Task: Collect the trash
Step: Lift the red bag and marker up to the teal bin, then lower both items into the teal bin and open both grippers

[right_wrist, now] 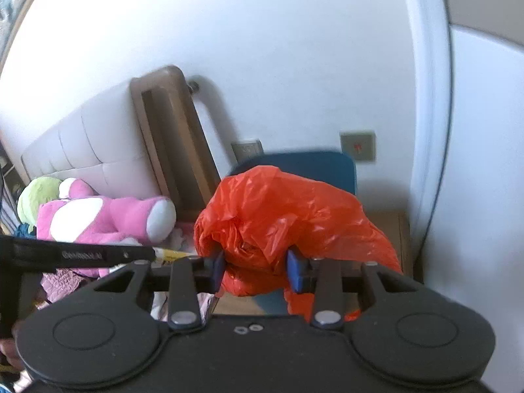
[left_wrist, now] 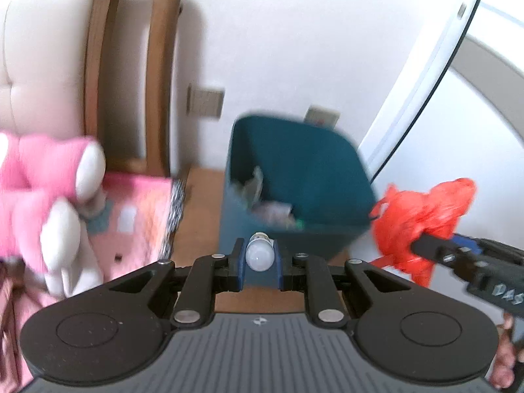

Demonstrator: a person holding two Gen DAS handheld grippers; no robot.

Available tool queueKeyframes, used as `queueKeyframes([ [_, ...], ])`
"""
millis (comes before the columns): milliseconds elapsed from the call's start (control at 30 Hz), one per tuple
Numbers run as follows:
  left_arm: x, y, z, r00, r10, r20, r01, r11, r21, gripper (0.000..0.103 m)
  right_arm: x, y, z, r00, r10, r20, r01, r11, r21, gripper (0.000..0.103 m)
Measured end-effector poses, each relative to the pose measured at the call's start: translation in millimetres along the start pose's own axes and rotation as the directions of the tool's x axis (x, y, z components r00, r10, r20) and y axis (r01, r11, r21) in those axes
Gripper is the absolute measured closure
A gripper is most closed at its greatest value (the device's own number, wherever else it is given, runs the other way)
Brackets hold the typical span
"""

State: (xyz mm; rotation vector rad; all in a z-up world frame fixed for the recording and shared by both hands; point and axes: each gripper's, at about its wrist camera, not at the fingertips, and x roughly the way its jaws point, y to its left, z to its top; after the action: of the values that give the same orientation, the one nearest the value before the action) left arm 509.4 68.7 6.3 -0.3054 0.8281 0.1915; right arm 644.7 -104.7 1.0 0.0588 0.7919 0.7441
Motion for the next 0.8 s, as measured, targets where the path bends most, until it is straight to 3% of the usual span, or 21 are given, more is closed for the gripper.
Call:
queueKeyframes([
  [267, 8, -34, 68, 0.995, -0.017, 0.102, 0.009, 0.996, 0.083, 0.087, 50, 1, 57, 0.998, -0.011, -0.062, 0.005, 0.994, -0.111, 0.067],
  [533, 105, -42, 88, 0.999, 0.039, -0.001, -0.039, 0.995, 0.092, 0.087, 139, -8, 56, 0.974, -0.028, -0.223, -0.011, 0.985, -0.172, 0.067],
  [800, 166, -43, 69, 0.985, 0.123, -0.117, -0.105, 0.984, 0.146, 0.087, 193, -9, 37, 0.937, -0.078, -0.342, -0.010, 0.968, -0.249, 0.065],
])
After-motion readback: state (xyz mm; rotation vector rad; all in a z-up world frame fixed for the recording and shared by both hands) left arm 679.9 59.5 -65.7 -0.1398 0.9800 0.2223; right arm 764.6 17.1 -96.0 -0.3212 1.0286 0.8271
